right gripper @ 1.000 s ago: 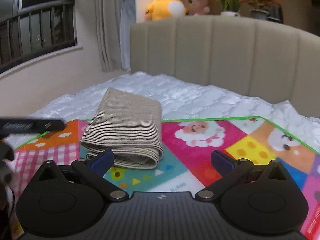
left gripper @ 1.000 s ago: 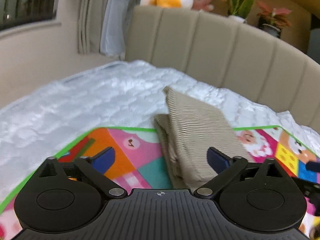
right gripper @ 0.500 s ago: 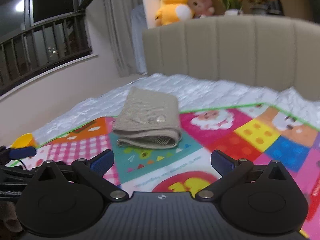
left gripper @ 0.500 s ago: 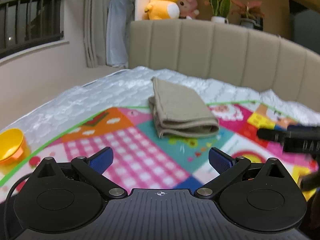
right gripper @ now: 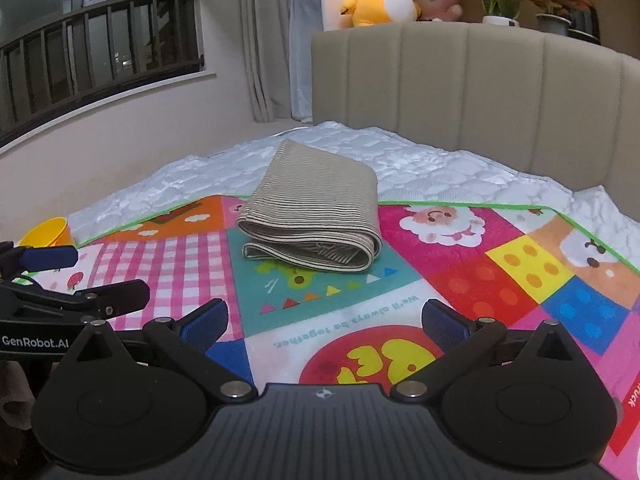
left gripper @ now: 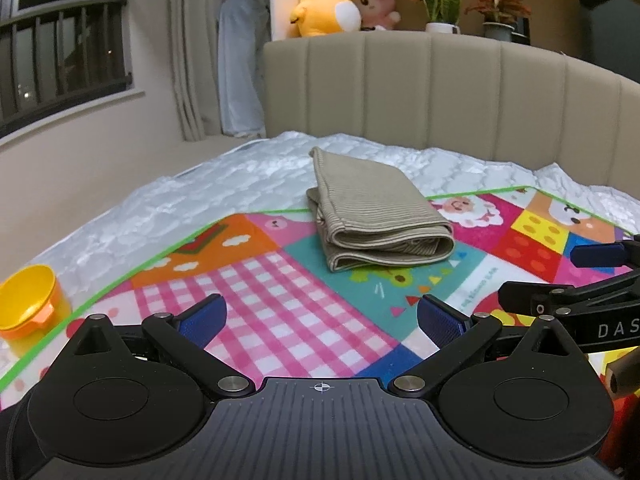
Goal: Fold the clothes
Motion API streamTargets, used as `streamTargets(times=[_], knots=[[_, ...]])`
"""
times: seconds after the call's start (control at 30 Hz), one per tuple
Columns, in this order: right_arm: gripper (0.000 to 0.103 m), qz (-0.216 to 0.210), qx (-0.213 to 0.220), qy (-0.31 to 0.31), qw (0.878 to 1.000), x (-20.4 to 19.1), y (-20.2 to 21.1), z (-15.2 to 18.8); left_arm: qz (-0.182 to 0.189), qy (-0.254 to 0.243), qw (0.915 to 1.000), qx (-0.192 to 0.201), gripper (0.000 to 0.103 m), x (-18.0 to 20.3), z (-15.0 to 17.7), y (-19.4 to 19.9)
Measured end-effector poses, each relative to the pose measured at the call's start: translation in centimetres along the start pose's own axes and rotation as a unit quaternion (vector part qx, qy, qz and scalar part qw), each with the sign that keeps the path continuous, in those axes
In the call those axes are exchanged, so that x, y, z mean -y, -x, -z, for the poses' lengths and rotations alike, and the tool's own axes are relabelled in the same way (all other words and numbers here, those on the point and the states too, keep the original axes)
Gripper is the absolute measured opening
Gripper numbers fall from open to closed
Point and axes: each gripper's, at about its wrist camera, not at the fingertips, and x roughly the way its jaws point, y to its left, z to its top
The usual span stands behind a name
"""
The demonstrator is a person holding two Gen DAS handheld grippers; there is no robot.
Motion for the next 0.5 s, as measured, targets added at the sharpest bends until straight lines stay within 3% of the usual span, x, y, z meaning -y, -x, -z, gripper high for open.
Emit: streamTargets(times=[0.5], knots=[[0.103, -0.002, 0.000, -0.031, 1.000, 1.0, 0.0, 0.0, -0.013, 0.047, 0.9988, -0.009, 0.103, -1.2, -0.2, -0.1]])
